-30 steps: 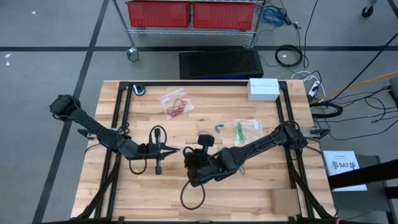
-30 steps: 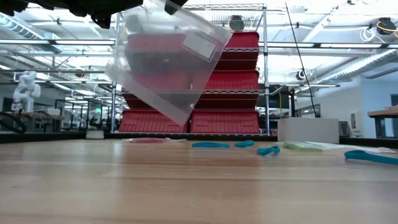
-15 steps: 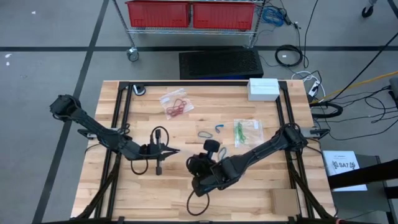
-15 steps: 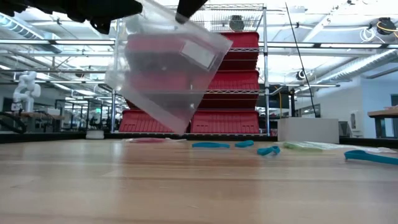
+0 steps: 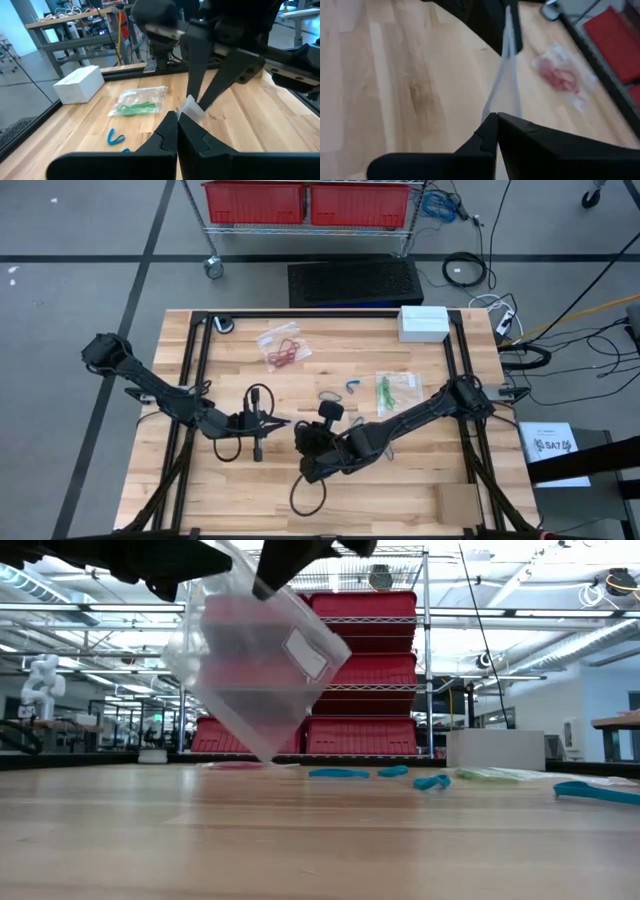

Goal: Sort rubber bands
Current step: Open the bottom zip bag, then put the blue rubber band into the zip bag

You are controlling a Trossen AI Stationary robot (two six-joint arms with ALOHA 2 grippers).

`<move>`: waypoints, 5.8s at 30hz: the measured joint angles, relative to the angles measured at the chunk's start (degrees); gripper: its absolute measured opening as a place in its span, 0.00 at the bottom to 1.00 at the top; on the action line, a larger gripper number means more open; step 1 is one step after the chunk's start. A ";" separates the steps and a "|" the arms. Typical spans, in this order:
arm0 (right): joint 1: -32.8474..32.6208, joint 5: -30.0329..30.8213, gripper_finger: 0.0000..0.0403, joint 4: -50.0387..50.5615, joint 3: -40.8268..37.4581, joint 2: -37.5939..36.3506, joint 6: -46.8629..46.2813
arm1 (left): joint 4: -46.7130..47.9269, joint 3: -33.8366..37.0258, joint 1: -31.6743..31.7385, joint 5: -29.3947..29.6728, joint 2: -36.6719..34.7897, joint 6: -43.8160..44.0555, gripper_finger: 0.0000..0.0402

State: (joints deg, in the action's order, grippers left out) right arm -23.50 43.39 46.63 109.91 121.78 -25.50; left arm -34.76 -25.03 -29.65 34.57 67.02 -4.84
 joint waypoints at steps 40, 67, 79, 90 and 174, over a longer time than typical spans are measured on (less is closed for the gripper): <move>0.56 3.11 0.00 -14.10 -9.18 -0.65 10.21 | 1.31 0.00 -0.44 -0.02 0.00 1.46 0.00; 5.52 -7.23 0.36 -21.81 -9.33 -0.17 7.69 | 1.40 0.00 -0.39 0.07 0.00 1.36 0.00; 4.12 -4.32 0.01 -19.89 -9.33 -0.17 7.75 | 1.44 0.00 -0.50 0.15 0.00 1.50 0.00; 5.15 -5.48 0.00 -44.36 -21.81 -0.15 9.87 | 0.38 0.00 -0.52 0.20 1.78 2.63 0.00; 24.70 -27.57 0.17 -28.91 -54.25 -17.75 -8.33 | 13.26 1.05 -4.61 -1.16 -7.54 0.63 0.00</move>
State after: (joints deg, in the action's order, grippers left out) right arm 1.20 15.82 17.73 55.66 104.03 -33.82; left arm -21.50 -23.99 -34.26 33.41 59.48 -4.21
